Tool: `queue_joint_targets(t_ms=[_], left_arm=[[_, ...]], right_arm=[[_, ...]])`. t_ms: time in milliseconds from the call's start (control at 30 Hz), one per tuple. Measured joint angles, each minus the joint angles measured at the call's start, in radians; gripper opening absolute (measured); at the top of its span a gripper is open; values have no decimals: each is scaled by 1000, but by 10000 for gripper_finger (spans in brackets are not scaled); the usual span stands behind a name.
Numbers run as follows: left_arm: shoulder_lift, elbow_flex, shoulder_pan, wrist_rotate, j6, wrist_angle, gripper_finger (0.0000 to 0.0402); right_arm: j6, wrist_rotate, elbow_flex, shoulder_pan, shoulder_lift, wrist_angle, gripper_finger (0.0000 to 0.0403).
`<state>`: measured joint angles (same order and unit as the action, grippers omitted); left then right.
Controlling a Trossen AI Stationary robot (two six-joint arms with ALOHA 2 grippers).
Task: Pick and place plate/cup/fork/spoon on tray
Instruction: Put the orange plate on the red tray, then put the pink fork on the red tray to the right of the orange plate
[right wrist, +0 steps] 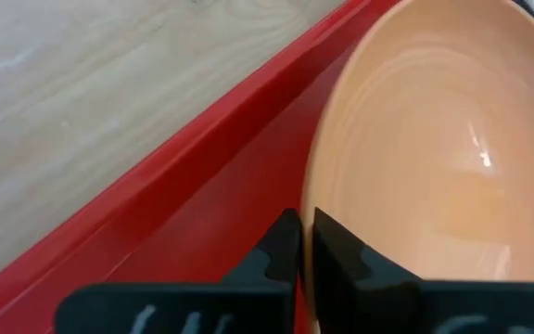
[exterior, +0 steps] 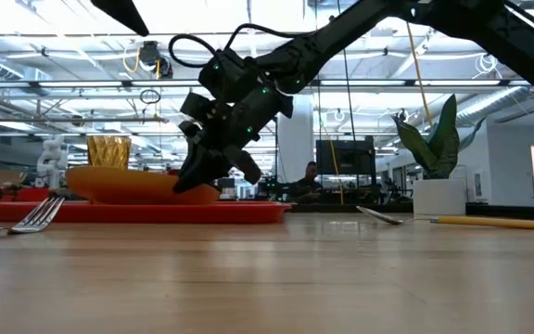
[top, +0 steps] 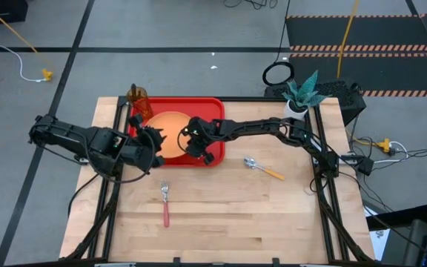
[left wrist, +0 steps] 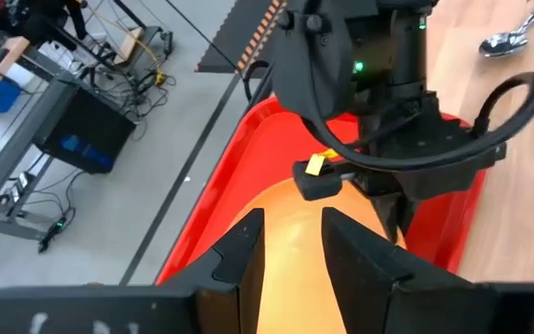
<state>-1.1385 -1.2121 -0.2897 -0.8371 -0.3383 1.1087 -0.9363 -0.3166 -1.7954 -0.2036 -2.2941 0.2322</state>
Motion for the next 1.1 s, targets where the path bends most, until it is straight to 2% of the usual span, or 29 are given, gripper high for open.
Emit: queue_joint_targets(t_ms=[100, 367, 600, 800, 1100], left_arm=[[0, 0, -1, 0, 4, -9, 113], [0, 0, -1, 1, -7, -12, 113], [0, 0, -2, 33, -66, -15, 113], [0, 0, -19, 97, -111, -25, 113], [-25, 0, -95, 182, -109, -126, 113]], right_arm=[[9, 0, 0, -2, 0, -12, 19], [41, 4, 8, 2, -20, -88, 94], [80, 104, 9, 11, -3, -119, 132], [102, 108, 9, 25, 100, 27, 141], [221, 108, 9, 49, 260, 359, 141]])
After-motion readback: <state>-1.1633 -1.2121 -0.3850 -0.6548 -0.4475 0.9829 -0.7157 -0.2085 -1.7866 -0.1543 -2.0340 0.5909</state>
